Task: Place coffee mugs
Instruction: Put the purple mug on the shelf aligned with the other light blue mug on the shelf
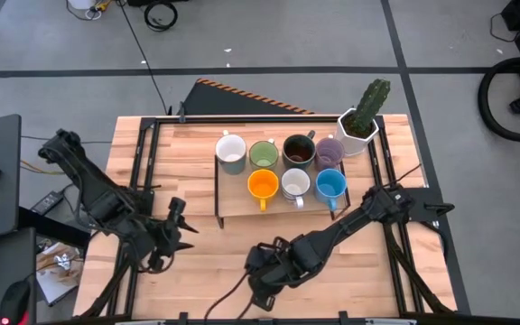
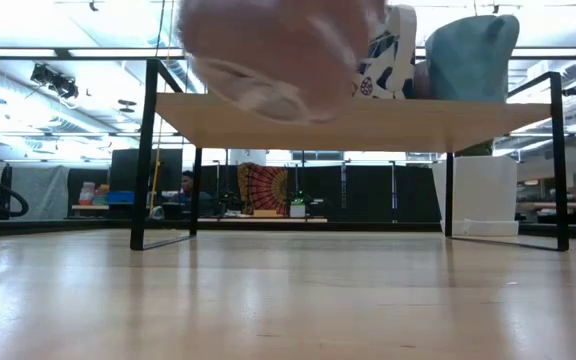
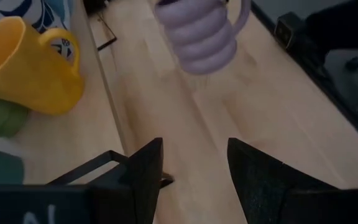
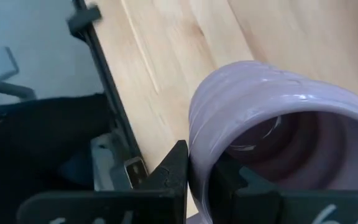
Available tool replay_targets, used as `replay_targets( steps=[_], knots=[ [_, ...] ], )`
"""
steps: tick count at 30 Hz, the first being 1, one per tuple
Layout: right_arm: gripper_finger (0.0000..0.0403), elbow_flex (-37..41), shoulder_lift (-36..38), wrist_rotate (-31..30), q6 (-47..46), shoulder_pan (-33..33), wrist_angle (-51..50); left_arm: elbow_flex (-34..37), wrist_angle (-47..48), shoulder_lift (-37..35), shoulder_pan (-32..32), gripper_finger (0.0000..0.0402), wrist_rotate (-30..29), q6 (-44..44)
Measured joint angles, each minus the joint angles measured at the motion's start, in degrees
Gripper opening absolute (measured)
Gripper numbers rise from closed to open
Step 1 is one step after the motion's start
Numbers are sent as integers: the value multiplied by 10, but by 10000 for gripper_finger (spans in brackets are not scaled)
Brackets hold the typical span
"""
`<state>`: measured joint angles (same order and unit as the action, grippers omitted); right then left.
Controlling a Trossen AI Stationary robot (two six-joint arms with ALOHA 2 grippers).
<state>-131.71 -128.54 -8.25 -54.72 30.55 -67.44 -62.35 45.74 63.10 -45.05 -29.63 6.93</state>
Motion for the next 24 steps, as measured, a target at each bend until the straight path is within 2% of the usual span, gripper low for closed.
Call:
replay_targets(
  steps=[7, 10, 15, 24],
  knots=[
    [36, -17, 9, -69, 31, -9, -12, 0, 4, -12, -5, 185, 0, 28],
    [36, -23, 9, -81, 30, -10, -15, 0, 5, -4, -1, 185, 0, 31],
    [36, -3, 2, -16, 2, -31, -9, 0, 6, 10, -1, 185, 0, 31],
    [36, 12, -21, 24, -5, -46, 25, 0, 33, 10, -2, 185, 19, 47]
  ],
)
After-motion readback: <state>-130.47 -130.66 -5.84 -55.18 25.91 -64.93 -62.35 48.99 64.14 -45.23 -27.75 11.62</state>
